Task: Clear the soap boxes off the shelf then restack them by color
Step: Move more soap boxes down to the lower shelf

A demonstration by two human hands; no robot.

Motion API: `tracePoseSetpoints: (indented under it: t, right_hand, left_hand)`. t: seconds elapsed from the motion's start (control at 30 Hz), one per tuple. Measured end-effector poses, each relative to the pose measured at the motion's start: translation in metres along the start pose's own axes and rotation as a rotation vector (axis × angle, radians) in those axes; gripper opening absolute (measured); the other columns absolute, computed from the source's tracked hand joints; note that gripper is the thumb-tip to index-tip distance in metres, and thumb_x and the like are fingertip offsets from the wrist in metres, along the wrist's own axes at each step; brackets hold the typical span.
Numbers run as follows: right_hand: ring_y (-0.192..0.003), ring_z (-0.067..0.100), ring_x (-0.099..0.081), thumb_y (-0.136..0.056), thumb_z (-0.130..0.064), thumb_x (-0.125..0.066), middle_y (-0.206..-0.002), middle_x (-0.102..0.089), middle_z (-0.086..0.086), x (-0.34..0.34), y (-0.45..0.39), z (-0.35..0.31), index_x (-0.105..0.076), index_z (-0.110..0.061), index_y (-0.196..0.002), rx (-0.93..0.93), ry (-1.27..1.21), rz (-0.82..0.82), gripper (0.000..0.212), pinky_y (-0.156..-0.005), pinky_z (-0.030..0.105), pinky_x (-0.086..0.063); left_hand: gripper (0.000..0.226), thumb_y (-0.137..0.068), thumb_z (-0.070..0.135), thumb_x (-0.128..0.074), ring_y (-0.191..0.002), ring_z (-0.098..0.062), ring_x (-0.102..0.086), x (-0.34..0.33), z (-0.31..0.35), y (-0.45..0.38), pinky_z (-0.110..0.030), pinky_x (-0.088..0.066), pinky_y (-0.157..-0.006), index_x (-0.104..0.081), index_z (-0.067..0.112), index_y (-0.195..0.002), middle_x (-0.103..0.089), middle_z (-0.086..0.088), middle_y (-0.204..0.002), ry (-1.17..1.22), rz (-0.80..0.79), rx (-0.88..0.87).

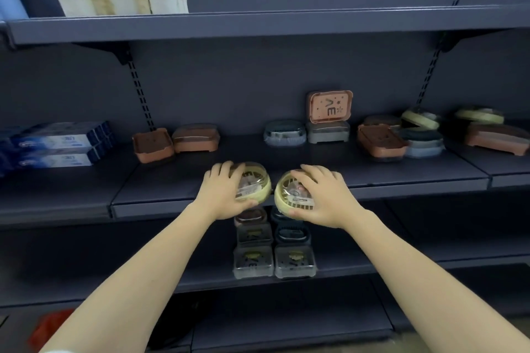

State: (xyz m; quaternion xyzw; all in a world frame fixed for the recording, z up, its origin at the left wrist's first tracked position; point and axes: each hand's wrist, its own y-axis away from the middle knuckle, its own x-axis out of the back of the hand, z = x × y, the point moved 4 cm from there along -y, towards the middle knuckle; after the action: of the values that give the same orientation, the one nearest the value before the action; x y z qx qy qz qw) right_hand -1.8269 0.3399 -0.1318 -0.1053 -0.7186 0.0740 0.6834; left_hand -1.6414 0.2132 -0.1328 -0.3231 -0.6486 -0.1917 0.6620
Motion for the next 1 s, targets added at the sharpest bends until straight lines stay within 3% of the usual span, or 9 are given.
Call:
tracePoseSetpoints:
  t: [0.2,0.33,0.43,0.5,0.6,0.67,1.0]
  right_hand:
    - [-0.125,0.033,-0.047,-0.071,-0.072,-0.043,-0.138,-0.049,0.01,-0.019,0.044,-0.02,-0.049,-0.021,-0.133,0.018,0.068,0.059,0.08,-0.096,0.049,-0.04]
    - [-0.122,0.034,-0.05,-0.071,-0.071,-0.044,-0.135,-0.052,0.011,-0.04,0.062,-0.026,-0.052,-0.019,-0.13,0.011,0.054,0.045,0.079,-0.094,0.05,-0.042]
    - [-0.124,0.034,-0.048,-0.071,-0.072,-0.041,-0.137,-0.051,0.011,-0.062,0.074,-0.025,-0.051,-0.019,-0.132,-0.004,0.026,-0.025,0.081,-0.095,0.05,-0.041]
    - [-0.129,0.034,-0.044,-0.072,-0.074,-0.036,-0.141,-0.046,0.01,-0.074,0.079,-0.023,-0.047,-0.021,-0.136,-0.025,0.015,-0.067,0.085,-0.1,0.05,-0.037]
    - [-0.141,0.029,-0.023,-0.068,-0.078,-0.021,-0.154,-0.026,0.003,-0.087,0.082,-0.014,-0.03,-0.026,-0.146,-0.04,0.022,-0.134,0.094,-0.111,0.046,-0.02]
    - [-0.144,0.027,-0.015,-0.065,-0.079,-0.016,-0.156,-0.02,0.001,-0.095,0.083,-0.006,-0.025,-0.028,-0.147,-0.065,0.011,-0.169,0.098,-0.113,0.045,-0.015]
    - [-0.144,0.024,-0.011,-0.059,-0.084,-0.013,-0.157,-0.014,-0.003,-0.167,0.061,0.038,-0.017,-0.033,-0.148,-0.103,-0.003,-0.284,0.102,-0.115,0.043,-0.01]
  left_hand:
    - [0.092,-0.08,0.067,-0.053,-0.137,-0.033,-0.021,-0.008,0.011,0.055,-0.044,-0.021,-0.11,-0.021,0.015,-0.149,-0.023,-0.014,-0.152,0.0,0.07,-0.073]
    - [0.09,-0.072,0.072,-0.042,-0.122,-0.038,-0.044,-0.022,0.014,0.085,-0.05,-0.041,-0.097,-0.047,0.009,-0.136,-0.047,-0.019,-0.137,-0.022,0.055,-0.128]
    - [0.09,-0.07,0.073,-0.038,-0.117,-0.038,-0.052,-0.044,0.016,0.103,-0.049,-0.045,-0.092,-0.053,0.009,-0.131,-0.052,-0.018,-0.132,-0.046,-0.016,-0.129]
    - [0.091,-0.072,0.074,-0.036,-0.122,-0.039,-0.048,-0.059,0.017,0.109,-0.048,-0.042,-0.097,-0.049,0.01,-0.135,-0.047,-0.017,-0.138,-0.047,-0.066,-0.128]
    - [0.093,-0.079,0.072,-0.039,-0.141,-0.033,-0.018,-0.08,0.017,0.107,-0.044,-0.02,-0.112,-0.02,0.016,-0.15,-0.019,-0.012,-0.155,-0.014,-0.158,-0.123]
    - [0.093,-0.082,0.069,-0.045,-0.143,-0.029,-0.009,-0.095,0.017,0.102,-0.041,-0.013,-0.115,-0.01,0.017,-0.151,-0.011,-0.01,-0.157,0.027,-0.201,-0.112]
    - [0.091,-0.085,0.064,-0.047,-0.144,-0.028,-0.005,-0.182,0.032,0.049,-0.038,-0.002,-0.118,-0.004,0.018,-0.151,-0.007,-0.008,-0.156,0.087,-0.288,-0.128]
